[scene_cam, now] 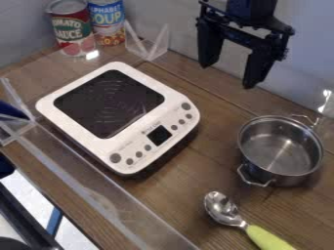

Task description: Put silver pot on the white and black stove top

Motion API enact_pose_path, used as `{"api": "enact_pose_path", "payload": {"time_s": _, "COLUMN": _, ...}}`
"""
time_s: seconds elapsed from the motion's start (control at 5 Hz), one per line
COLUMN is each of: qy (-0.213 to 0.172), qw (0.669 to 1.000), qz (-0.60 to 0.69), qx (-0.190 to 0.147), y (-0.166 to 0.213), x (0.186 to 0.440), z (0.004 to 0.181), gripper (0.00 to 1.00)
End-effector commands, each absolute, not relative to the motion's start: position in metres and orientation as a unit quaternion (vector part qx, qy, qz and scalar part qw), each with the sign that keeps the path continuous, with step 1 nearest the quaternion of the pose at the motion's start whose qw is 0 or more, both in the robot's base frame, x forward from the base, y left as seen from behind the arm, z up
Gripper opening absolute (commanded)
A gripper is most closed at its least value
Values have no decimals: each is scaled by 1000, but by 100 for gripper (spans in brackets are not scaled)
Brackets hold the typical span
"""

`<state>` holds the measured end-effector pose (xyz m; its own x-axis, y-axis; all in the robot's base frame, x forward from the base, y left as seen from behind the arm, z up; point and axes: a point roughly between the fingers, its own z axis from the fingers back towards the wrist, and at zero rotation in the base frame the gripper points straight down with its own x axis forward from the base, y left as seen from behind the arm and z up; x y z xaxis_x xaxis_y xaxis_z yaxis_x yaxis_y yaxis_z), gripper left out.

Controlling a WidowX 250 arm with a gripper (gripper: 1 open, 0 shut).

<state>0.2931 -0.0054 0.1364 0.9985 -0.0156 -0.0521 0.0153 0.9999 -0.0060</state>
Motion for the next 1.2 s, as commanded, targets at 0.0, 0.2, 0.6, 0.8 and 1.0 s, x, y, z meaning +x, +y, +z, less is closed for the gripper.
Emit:
{"api": "enact_pose_path", "payload": {"time_s": 0.0, "qy": 31, "qw": 999, "qz": -29, "qx": -4, "y": -8, "x": 293, "z": 128, "gripper": 100}}
{"api": "enact_pose_path", "payload": {"time_s": 0.2, "qy": 34, "qw": 998, "qz": -60, "qx": -5, "y": -13, "x": 294, "z": 119, "gripper": 100}}
{"api": "enact_pose_path", "payload": {"time_s": 0.6, "qy": 22, "qw": 988, "qz": -153, "qx": -8, "y": -30, "x": 295, "z": 91, "gripper": 100}}
{"api": "enact_pose_path", "payload": {"time_s": 0.8, "qy": 8, "qw": 985, "qz": -171, "qx": -13, "y": -37, "x": 298, "z": 73, "gripper": 100}}
{"api": "enact_pose_path", "payload": {"time_s": 1.0, "qy": -1, "qw": 984, "qz": -179, "qx": -22, "y": -40, "x": 302, "z": 57, "gripper": 100}}
